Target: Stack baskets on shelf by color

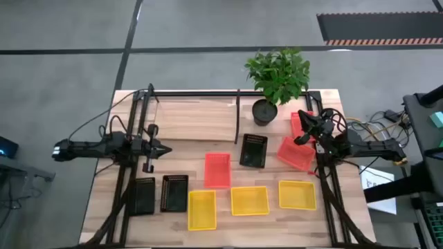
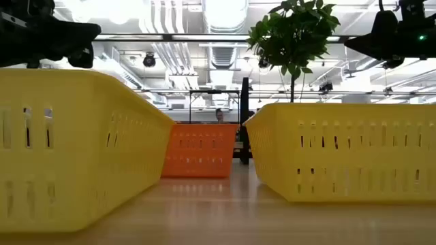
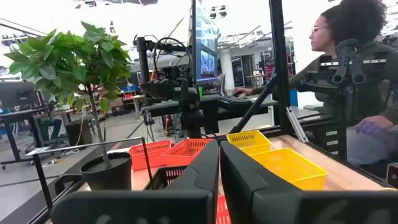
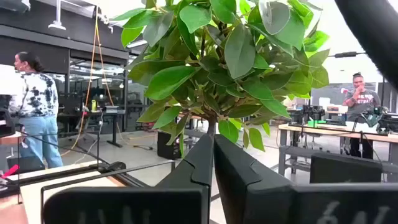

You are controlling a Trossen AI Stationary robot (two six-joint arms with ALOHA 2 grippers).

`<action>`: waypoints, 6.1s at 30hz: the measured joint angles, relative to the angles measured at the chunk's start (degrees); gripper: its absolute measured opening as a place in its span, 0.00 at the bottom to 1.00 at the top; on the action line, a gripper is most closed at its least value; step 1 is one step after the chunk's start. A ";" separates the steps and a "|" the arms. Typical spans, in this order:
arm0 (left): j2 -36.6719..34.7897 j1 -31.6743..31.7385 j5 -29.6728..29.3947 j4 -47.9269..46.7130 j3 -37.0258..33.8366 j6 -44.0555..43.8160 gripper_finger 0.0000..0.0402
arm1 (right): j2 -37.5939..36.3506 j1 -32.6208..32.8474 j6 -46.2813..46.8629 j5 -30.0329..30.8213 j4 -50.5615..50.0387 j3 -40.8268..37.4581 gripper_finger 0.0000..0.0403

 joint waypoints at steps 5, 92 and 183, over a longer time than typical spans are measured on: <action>-0.01 0.00 -0.01 0.01 0.00 0.00 0.00 | -0.01 0.00 -0.03 0.01 0.00 0.00 0.02; 0.00 -0.13 2.03 11.50 -0.02 -25.45 0.00 | -0.02 0.37 47.51 -1.88 -3.50 0.00 0.02; 118.40 -38.12 -5.74 -73.71 112.83 -61.61 0.00 | 0.37 0.36 5.58 -10.38 11.26 -0.02 0.02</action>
